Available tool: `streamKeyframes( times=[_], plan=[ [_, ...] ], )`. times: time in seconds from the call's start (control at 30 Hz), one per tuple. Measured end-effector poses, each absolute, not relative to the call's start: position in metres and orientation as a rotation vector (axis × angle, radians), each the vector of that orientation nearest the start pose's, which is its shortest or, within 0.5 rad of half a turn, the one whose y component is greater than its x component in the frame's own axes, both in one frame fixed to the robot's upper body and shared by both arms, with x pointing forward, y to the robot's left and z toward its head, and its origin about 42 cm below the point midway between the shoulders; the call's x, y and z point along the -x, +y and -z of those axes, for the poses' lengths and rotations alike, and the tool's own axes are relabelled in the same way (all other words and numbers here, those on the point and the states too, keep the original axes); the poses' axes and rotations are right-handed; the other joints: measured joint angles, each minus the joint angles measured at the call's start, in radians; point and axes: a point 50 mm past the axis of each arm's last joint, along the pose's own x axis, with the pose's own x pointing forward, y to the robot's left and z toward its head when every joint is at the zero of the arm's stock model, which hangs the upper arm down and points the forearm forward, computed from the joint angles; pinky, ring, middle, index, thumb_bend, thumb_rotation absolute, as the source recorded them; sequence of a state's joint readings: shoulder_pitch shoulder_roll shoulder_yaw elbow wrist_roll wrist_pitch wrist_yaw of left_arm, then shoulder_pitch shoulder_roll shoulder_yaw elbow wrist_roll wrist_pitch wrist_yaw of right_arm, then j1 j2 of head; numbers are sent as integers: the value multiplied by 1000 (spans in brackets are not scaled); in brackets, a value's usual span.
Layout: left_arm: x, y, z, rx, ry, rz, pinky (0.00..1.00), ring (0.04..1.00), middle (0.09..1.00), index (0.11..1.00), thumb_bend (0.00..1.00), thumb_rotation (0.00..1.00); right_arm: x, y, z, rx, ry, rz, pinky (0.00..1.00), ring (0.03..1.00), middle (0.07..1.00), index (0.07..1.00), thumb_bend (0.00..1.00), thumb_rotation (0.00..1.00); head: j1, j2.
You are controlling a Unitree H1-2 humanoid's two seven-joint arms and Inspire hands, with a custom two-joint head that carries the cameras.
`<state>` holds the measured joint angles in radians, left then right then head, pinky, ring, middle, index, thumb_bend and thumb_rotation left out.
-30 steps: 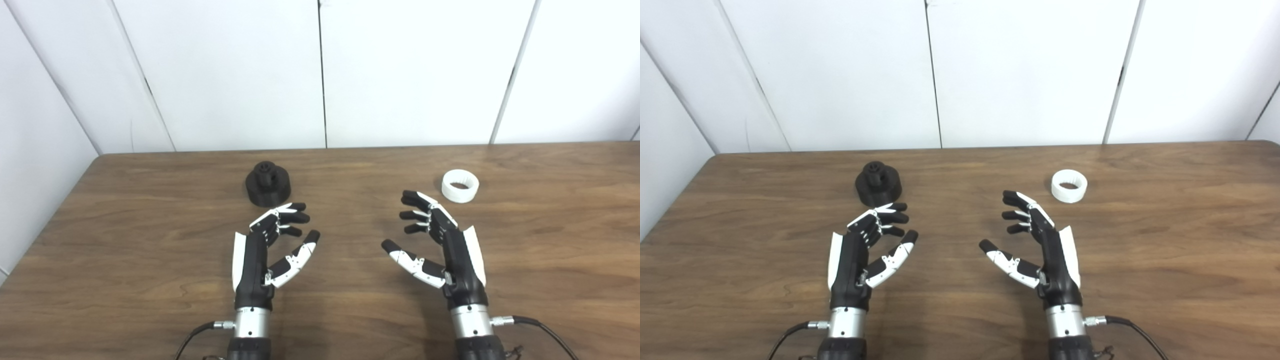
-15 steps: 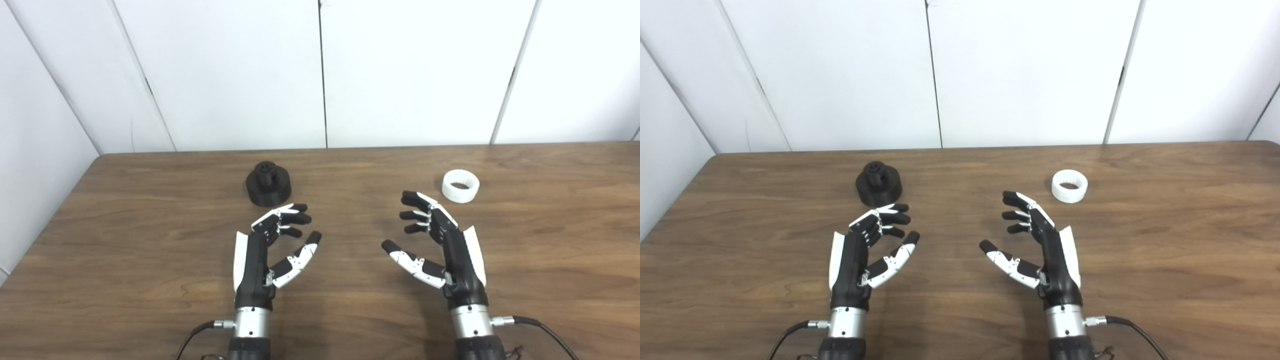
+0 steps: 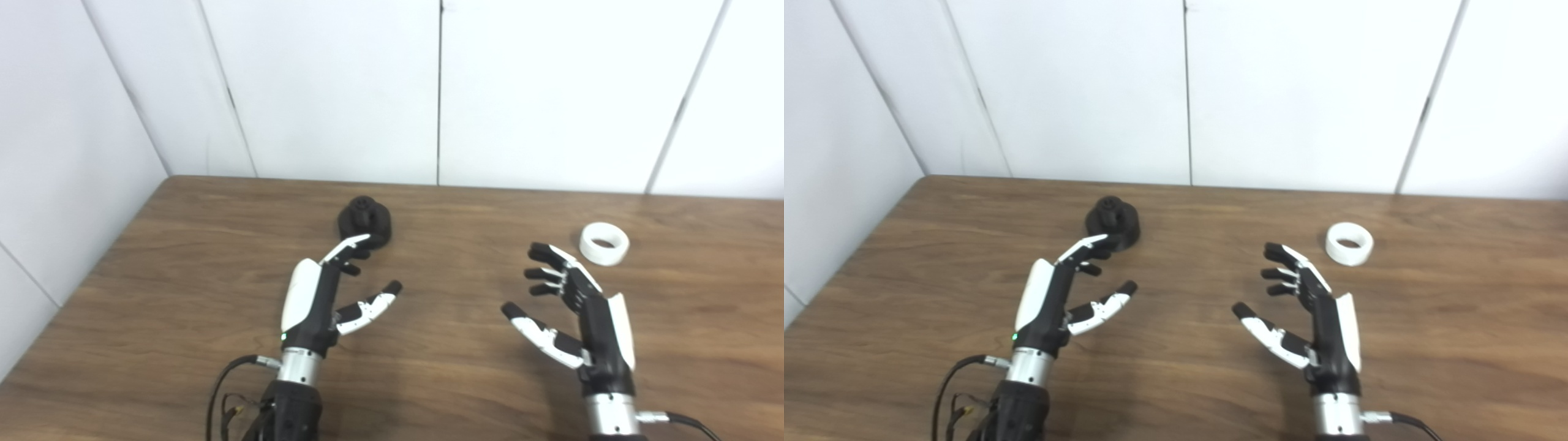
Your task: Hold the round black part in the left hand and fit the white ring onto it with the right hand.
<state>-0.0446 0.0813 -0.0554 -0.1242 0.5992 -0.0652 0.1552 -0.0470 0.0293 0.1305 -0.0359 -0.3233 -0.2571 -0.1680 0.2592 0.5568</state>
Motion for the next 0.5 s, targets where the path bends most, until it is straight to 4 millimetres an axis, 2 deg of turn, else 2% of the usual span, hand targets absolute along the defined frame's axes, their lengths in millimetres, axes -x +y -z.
streamKeyframes(
  times=[0.1,0.23,0.5],
  plan=[
    [-297,229,-152,-759,-278,-123,605,740,789,756,605,332,-294,-165,-139,242,-399,-5,570,684,784,778,664,210,5,-3],
    [-299,237,-157,-841,-259,-150,631,771,808,764,631,347,-294,-167,-139,231,-410,-7,575,686,785,775,662,181,6,-3],
    [-319,244,-173,-952,-234,-174,665,843,873,801,668,452,-295,-167,-139,231,-410,-6,573,682,780,769,673,193,3,-3]
  ],
)
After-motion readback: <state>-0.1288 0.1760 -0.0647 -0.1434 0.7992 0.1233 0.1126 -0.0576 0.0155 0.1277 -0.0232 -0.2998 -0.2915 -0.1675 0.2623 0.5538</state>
